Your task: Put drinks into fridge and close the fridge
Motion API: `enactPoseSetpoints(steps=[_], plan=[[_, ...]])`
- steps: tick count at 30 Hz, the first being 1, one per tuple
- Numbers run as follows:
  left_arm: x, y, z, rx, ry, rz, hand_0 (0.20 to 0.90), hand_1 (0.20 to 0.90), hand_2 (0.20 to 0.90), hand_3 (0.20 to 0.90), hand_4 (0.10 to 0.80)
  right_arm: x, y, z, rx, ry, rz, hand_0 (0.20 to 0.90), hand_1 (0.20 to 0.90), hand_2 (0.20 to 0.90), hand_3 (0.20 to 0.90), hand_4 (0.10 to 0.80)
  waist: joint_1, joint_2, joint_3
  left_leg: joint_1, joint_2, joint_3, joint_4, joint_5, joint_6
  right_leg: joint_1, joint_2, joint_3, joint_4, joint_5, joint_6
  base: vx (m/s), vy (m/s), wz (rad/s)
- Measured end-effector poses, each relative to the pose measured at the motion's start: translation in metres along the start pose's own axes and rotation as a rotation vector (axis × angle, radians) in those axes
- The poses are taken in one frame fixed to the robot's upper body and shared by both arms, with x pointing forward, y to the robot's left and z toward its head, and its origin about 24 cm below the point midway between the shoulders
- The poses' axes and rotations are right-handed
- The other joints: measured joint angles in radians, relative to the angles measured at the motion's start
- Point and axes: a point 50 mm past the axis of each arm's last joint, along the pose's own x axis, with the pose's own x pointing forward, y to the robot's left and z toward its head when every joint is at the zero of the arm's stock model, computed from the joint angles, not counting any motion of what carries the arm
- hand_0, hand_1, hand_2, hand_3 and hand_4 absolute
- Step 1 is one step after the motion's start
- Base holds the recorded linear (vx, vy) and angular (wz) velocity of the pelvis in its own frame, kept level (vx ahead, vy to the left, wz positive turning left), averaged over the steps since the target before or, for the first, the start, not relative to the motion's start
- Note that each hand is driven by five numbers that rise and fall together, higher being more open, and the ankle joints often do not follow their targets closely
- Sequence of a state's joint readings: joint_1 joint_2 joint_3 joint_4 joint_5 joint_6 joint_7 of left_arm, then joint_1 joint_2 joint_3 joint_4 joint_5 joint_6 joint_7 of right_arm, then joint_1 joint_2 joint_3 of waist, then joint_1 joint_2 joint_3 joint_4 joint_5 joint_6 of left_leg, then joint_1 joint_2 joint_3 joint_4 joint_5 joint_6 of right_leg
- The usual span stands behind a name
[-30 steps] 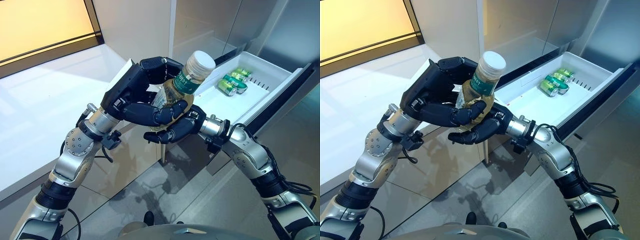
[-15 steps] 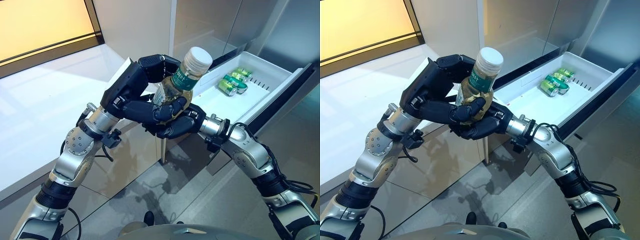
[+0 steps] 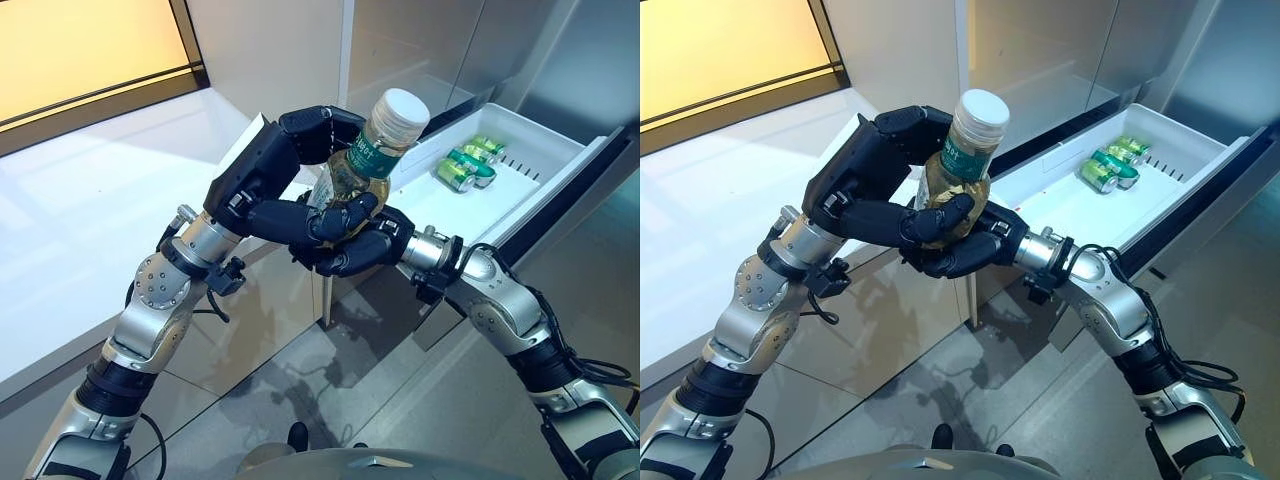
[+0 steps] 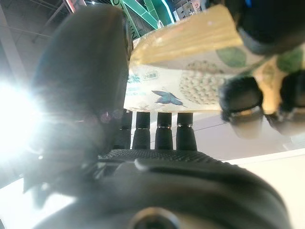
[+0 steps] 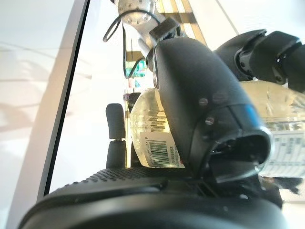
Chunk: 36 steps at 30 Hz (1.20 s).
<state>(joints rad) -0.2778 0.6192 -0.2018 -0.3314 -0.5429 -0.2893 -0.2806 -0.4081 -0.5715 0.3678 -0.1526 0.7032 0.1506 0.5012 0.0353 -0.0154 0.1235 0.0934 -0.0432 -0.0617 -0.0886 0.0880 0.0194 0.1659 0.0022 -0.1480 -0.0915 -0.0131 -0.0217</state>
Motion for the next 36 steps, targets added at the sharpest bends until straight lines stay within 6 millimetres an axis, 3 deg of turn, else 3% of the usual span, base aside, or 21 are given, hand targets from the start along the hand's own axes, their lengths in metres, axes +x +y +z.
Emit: enactPoseSetpoints(steps=[12, 18, 24, 27, 32, 36], plan=[[0.002, 0.008, 0.008, 0.011, -0.047, 0.042, 0.900, 0.900, 0.900, 0.900, 0.800, -0.005, -0.009, 0.003, -0.020, 0.003, -0.095, 0.300, 0.300, 0.300, 0.200, 0.100, 0.000, 0.000, 0.000, -0.001, 0.000, 0.000, 0.000, 0.000, 0.000, -0.002, 0.000, 0.001, 0.000, 0.000, 0.000, 0.000, 0.000, 0.00], [-0.011, 0.021, 0.012, -0.157, -0.139, 0.152, 0.900, 0.900, 0.900, 0.900, 0.800, -0.015, -0.022, 0.021, -0.078, -0.055, -0.174, 0.300, 0.300, 0.300, 0.200, 0.100, -0.002, 0.001, 0.001, -0.002, 0.000, 0.001, 0.000, 0.000, 0.000, -0.004, 0.000, 0.003, 0.000, 0.000, 0.000, 0.000, 0.000, 0.00], [-0.029, 0.014, -0.006, -0.417, -0.119, 0.222, 0.900, 0.900, 0.900, 0.900, 0.800, -0.029, -0.032, 0.051, -0.175, -0.178, -0.306, 0.300, 0.300, 0.300, 0.200, 0.100, -0.008, 0.000, 0.002, -0.002, 0.000, 0.005, 0.000, -0.001, 0.000, -0.006, 0.000, 0.009, 0.000, 0.000, 0.000, -0.011, 0.003, -0.01], [-0.042, 0.006, -0.019, -0.651, -0.129, 0.251, 0.900, 0.900, 0.900, 0.900, 0.800, -0.039, -0.032, 0.065, -0.228, -0.242, -0.357, 0.300, 0.300, 0.300, 0.200, 0.100, -0.011, 0.000, 0.002, -0.004, 0.001, 0.014, 0.000, -0.003, 0.000, -0.013, 0.000, 0.021, 0.000, 0.000, 0.000, -0.027, 0.006, -0.10], [-0.052, -0.025, -0.036, -1.030, -0.183, 0.198, 0.900, 0.900, 0.900, 0.900, 0.800, -0.054, -0.030, 0.080, -0.310, -0.303, -0.420, 0.300, 0.300, 0.300, 0.200, 0.100, -0.027, -0.004, 0.005, -0.011, 0.002, 0.030, 0.000, -0.005, 0.001, -0.024, 0.001, 0.033, 0.000, 0.001, 0.000, -0.007, 0.010, -0.08], [-0.054, -0.069, -0.048, -1.400, -0.235, -0.041, 0.900, 0.900, 0.900, 0.900, 0.800, -0.060, -0.032, 0.084, -0.347, -0.291, -0.452, 0.300, 0.300, 0.300, 0.200, 0.100, -0.049, -0.009, 0.012, -0.010, 0.004, 0.041, 0.000, -0.008, 0.001, -0.028, 0.002, 0.049, 0.000, 0.001, 0.000, -0.004, 0.015, -0.10]])
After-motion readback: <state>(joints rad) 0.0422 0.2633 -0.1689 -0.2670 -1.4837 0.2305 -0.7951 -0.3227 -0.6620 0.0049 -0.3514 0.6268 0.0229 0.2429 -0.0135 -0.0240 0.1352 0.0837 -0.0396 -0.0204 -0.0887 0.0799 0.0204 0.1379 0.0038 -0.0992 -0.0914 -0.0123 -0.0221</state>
